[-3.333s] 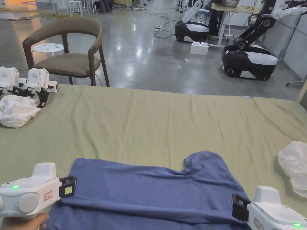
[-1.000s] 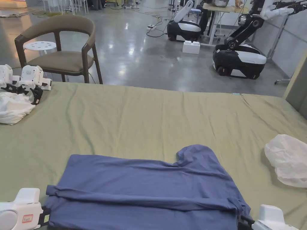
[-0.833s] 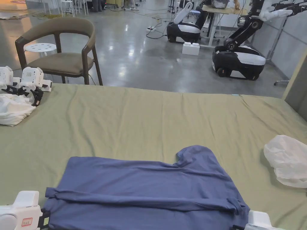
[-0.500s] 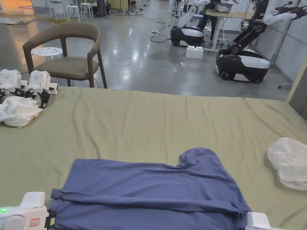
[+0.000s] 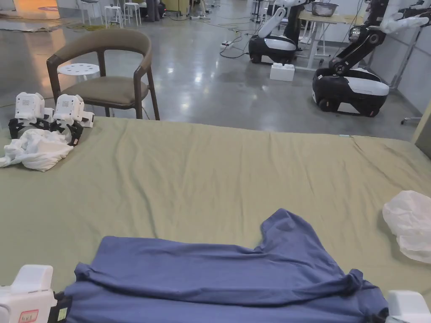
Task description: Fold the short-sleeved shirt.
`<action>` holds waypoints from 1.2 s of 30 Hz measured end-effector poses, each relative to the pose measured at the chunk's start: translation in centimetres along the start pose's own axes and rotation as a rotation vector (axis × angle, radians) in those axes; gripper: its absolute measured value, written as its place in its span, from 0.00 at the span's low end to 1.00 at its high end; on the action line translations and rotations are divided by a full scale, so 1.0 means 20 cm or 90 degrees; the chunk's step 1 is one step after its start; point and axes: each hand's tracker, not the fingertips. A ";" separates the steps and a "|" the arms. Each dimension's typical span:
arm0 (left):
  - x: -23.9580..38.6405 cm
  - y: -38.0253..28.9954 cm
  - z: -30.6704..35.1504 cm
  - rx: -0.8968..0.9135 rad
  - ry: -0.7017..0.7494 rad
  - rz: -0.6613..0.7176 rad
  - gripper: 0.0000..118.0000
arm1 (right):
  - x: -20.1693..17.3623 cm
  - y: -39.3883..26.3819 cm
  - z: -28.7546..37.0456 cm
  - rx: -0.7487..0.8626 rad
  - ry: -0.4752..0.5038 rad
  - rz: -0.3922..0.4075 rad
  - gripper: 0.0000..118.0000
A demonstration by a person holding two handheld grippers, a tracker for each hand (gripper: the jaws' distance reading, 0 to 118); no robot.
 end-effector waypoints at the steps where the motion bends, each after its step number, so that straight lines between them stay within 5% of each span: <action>1: 0.00 -0.04 0.02 -0.013 -0.001 -0.002 0.02 | -0.01 -0.04 0.02 -0.011 -0.001 0.003 0.08; 9: -0.02 -0.33 -0.07 -0.098 0.016 0.000 0.02 | -0.08 -0.40 -0.04 -0.129 -0.003 0.005 0.08; 18: 0.03 -0.42 -0.21 -0.147 0.047 -0.020 0.02 | -0.13 -0.43 -0.18 -0.158 -0.033 0.020 0.09; 20: 0.02 -0.41 -0.21 -0.144 0.046 -0.011 0.03 | -0.13 -0.43 -0.17 -0.155 -0.043 0.022 0.19; 22: 0.03 -0.39 -0.18 -0.121 0.058 -0.006 0.16 | -0.15 -0.42 -0.13 -0.142 -0.084 0.040 0.44; 26: 0.08 -0.31 -0.07 -0.013 0.061 -0.032 0.42 | -0.17 -0.30 0.03 -0.030 -0.086 0.013 0.58; 36: 0.33 0.04 0.11 0.294 0.048 -0.012 0.43 | -0.43 0.11 0.21 0.342 -0.077 -0.015 0.62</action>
